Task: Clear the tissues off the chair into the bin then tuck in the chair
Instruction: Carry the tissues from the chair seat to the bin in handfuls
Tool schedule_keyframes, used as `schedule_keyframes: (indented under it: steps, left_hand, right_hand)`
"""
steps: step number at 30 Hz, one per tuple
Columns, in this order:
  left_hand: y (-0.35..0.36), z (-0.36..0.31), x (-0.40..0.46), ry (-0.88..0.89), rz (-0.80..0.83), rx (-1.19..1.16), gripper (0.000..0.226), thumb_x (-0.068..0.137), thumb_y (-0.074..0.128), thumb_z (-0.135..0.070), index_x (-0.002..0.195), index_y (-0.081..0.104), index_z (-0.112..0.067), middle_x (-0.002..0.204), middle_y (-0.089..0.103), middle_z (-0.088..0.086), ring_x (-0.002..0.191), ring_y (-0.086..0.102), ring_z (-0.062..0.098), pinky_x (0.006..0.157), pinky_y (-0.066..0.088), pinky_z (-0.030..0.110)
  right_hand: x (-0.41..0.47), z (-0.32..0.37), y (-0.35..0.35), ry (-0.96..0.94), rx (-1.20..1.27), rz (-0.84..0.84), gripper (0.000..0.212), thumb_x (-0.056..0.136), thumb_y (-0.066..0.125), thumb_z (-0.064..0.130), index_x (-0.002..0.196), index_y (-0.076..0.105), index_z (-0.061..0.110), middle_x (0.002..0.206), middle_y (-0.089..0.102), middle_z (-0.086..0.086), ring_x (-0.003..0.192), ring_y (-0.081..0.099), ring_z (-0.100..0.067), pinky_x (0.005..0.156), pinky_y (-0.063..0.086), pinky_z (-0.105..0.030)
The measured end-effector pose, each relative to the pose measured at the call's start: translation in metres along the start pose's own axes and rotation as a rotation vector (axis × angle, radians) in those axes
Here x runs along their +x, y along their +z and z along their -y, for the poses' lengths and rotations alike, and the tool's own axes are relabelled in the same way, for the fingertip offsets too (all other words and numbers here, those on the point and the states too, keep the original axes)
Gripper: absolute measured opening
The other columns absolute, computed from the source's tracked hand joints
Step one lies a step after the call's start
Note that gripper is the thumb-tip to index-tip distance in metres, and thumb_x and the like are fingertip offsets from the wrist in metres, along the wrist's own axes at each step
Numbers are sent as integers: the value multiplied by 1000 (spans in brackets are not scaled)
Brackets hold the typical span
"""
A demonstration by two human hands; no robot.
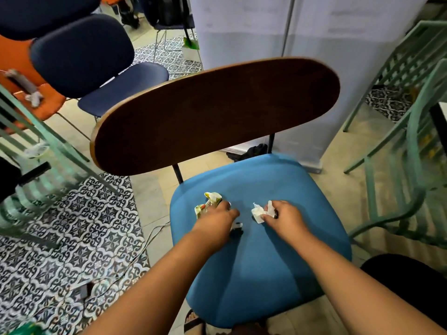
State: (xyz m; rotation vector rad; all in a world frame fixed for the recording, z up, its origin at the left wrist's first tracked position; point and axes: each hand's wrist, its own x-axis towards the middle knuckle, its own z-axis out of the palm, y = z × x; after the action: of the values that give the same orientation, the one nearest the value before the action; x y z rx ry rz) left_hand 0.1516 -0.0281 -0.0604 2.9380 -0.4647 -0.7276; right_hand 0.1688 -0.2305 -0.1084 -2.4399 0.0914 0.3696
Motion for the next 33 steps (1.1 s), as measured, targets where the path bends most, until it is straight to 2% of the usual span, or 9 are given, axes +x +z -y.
schedule_keyframes:
  steps: [3,6,9,12,16,19,25,28,33]
  left_hand:
    - [6,-5,6,-36,15,-16,53,81,64,-5,129,48,-20,131,41,9,119,45,33,94,48,47]
    - [10,-6,13,-48,-9,-76,34,82,57,-1,114,57,-14,118,47,10,107,54,33,89,49,44]
    - [8,-9,18,-60,-36,-131,22,84,61,-8,105,61,-12,112,50,10,101,57,32,85,50,39]
    - [4,-17,19,-57,-75,-219,25,89,61,-20,112,63,-10,113,54,11,102,57,30,82,45,31]
    - [-10,-30,20,-37,-156,-356,28,85,63,-20,113,65,-13,112,64,10,99,61,27,81,47,29]
    - [-25,-43,16,18,-174,-455,26,84,67,-20,109,67,-13,104,69,8,95,64,25,78,50,30]
    - [-42,-62,3,162,-184,-580,25,82,74,-26,104,66,-16,88,66,2,77,58,17,65,39,23]
    - [-49,-69,-9,254,-159,-609,23,79,76,-23,99,67,-14,83,65,1,73,58,17,58,40,25]
    - [-48,-88,-36,410,-102,-605,19,79,74,-19,96,68,-13,84,67,2,76,62,20,66,43,25]
  right_hand:
    - [-1,-6,-5,27,61,-11,16,78,70,26,87,65,14,89,66,-7,81,61,-26,64,40,-29]
    - [-4,-10,-9,33,93,-31,15,78,70,29,85,65,16,86,65,-4,78,59,-23,63,38,-29]
    - [-11,-13,-12,54,136,-57,15,78,70,29,85,65,17,85,65,-4,78,60,-23,63,39,-29]
    - [-22,-15,-15,85,161,-86,15,79,71,28,87,66,16,85,66,-5,79,61,-23,64,41,-29]
    - [-38,-12,-23,150,163,-146,22,80,70,31,95,66,15,93,68,-4,85,63,-23,71,48,-31]
    - [-58,-9,-31,214,174,-230,30,82,70,33,105,65,14,101,67,-4,93,63,-24,78,51,-33]
    - [-104,-7,-39,339,232,-405,29,80,71,36,98,66,14,98,69,-6,92,64,-27,80,51,-36]
    - [-136,-3,-32,434,316,-519,30,78,73,36,99,66,15,97,69,-4,91,64,-24,79,51,-32]
    - [-201,2,-9,535,456,-690,22,79,73,30,95,65,18,89,66,0,84,62,-19,66,42,-24]
